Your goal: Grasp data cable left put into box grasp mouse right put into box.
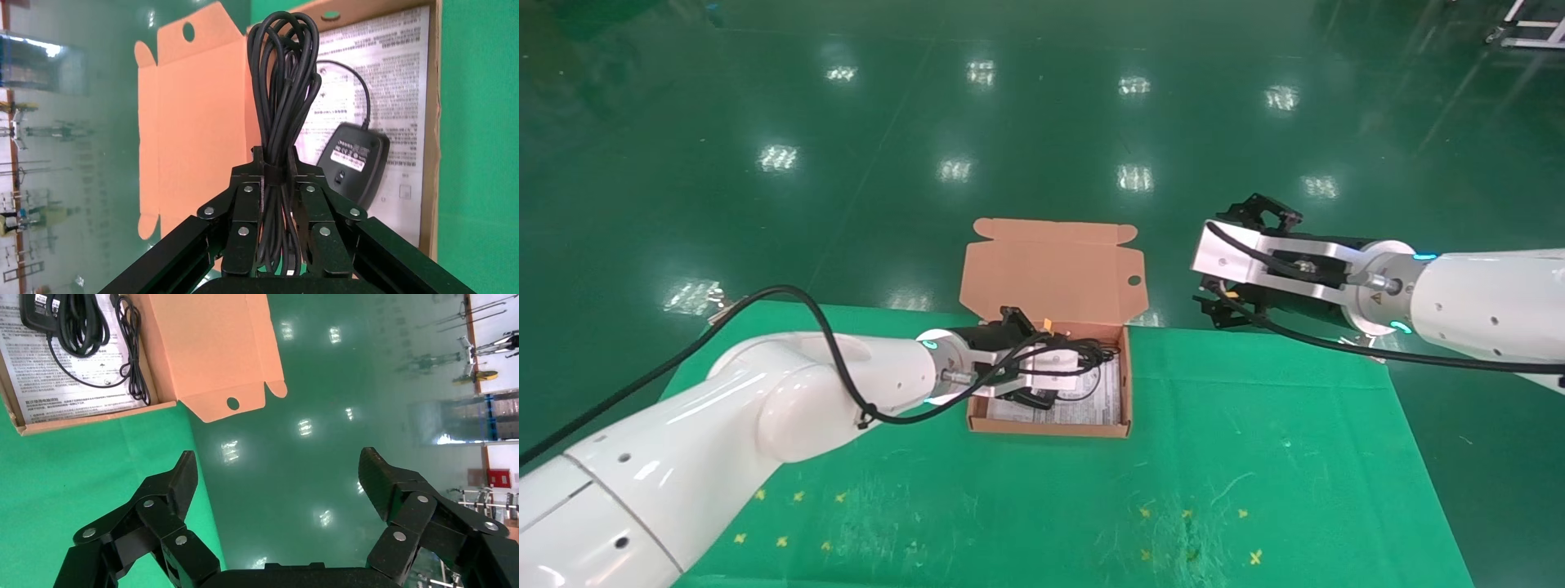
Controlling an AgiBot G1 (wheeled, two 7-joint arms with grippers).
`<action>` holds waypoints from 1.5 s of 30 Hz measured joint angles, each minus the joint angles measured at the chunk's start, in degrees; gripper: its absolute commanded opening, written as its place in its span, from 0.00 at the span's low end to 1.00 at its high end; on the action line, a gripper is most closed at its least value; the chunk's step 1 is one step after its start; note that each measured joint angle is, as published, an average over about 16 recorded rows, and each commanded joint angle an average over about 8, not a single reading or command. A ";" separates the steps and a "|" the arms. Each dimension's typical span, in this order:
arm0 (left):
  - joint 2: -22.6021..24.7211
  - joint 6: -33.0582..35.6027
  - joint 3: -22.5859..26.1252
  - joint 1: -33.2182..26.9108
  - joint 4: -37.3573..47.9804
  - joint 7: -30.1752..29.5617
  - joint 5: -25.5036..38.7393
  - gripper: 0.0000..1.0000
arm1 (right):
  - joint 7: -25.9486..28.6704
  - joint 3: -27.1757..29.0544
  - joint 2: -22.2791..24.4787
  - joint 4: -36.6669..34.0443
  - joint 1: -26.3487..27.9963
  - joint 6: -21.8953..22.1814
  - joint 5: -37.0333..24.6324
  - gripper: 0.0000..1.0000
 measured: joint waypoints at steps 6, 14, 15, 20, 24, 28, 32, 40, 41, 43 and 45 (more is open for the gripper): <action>-0.81 0.01 -0.08 -0.94 -0.98 -0.84 0.46 1.00 | -0.28 0.03 -0.25 -0.20 0.10 0.13 0.01 1.00; -1.64 -1.27 -0.92 -3.93 -2.52 -3.90 1.93 1.00 | -2.61 0.18 -2.87 -2.79 2.70 1.83 -0.77 1.00; -1.68 -1.50 -1.08 -4.37 -2.63 -4.37 2.13 1.00 | -3.07 0.18 -3.30 -3.27 3.18 2.03 -0.86 1.00; -1.89 -2.70 -2.31 -6.21 -2.88 -6.55 2.31 1.00 | -5.70 0.15 -5.71 -5.96 6.03 2.97 -1.47 1.00; -2.75 -2.54 -3.82 -6.65 -3.26 -7.45 0.75 1.00 | -7.64 0.56 -6.83 -7.77 7.34 2.66 -0.63 1.00; -4.25 -0.93 -5.73 -5.96 -3.98 -7.58 -2.35 1.00 | -8.94 1.59 -6.72 -8.31 7.07 1.15 1.79 1.00; -6.43 1.87 -8.15 -4.53 -5.14 -7.18 -6.80 1.00 | -9.94 3.37 -5.92 -8.23 5.68 -1.06 5.59 1.00; -11.89 9.39 -13.72 -0.47 -8.32 -5.60 -17.73 1.00 | -11.80 8.33 -3.14 -7.21 0.79 -6.93 16.09 1.00; -12.59 10.36 -14.44 0.06 -8.73 -5.39 -19.14 1.00 | -12.05 8.97 -2.78 -7.08 0.15 -7.69 17.45 1.00; -13.97 12.25 -15.85 1.08 -9.53 -4.99 -21.90 1.00 | -12.53 10.24 -2.07 -6.81 -1.09 -9.18 20.12 1.00; -15.36 14.17 -17.27 2.11 -10.34 -4.59 -24.68 1.00 | -13.01 11.52 -1.35 -6.55 -2.35 -10.68 22.82 1.00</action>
